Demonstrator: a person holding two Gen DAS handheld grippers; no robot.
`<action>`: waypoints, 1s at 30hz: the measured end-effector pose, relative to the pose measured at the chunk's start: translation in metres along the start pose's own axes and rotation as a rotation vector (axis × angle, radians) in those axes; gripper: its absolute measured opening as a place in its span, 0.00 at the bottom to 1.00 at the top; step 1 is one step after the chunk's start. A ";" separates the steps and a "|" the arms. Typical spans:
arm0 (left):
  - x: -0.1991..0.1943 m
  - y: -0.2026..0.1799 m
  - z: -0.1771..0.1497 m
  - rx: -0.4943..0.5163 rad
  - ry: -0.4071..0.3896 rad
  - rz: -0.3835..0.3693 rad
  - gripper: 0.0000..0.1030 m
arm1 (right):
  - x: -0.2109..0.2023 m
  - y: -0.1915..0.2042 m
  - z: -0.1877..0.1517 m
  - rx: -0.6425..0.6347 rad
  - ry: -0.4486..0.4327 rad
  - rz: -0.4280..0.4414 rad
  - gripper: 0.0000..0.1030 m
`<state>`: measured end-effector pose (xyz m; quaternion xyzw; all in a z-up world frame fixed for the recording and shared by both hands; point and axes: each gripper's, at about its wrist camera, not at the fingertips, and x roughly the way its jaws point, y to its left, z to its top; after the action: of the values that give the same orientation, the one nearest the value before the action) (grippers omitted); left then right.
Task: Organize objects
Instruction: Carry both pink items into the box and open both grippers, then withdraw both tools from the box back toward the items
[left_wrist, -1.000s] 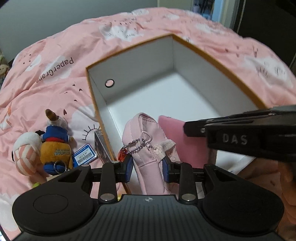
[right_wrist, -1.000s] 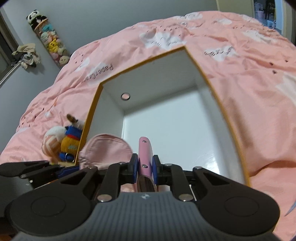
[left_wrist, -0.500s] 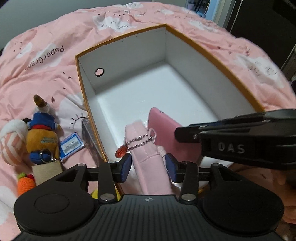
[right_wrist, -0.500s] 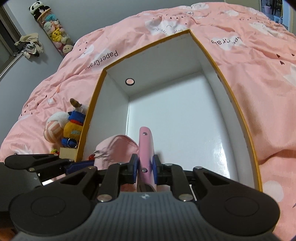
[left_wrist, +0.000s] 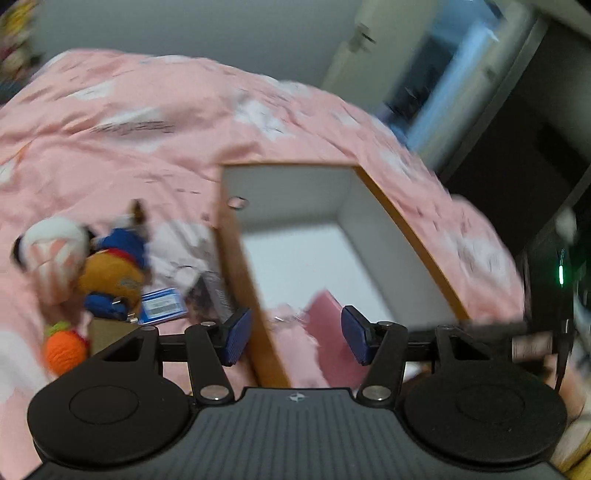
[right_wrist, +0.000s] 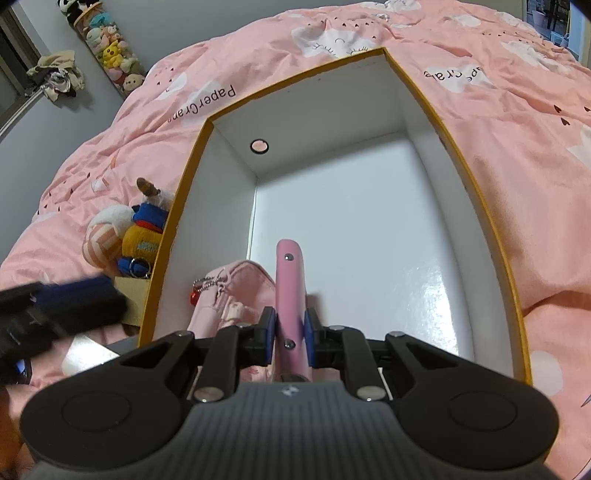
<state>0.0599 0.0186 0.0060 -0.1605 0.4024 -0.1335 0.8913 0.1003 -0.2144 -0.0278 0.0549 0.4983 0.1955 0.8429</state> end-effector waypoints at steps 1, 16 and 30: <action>-0.001 0.011 0.002 -0.049 -0.007 0.014 0.60 | 0.001 0.002 -0.001 -0.008 0.004 -0.002 0.17; 0.031 0.024 -0.010 -0.106 0.135 -0.012 0.53 | 0.013 0.038 -0.003 -0.136 0.100 -0.021 0.17; 0.025 0.033 -0.014 -0.125 0.135 -0.001 0.53 | 0.016 0.030 -0.002 -0.038 0.116 0.012 0.32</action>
<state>0.0686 0.0375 -0.0324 -0.2069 0.4691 -0.1190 0.8503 0.0972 -0.1805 -0.0332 0.0304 0.5422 0.2128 0.8123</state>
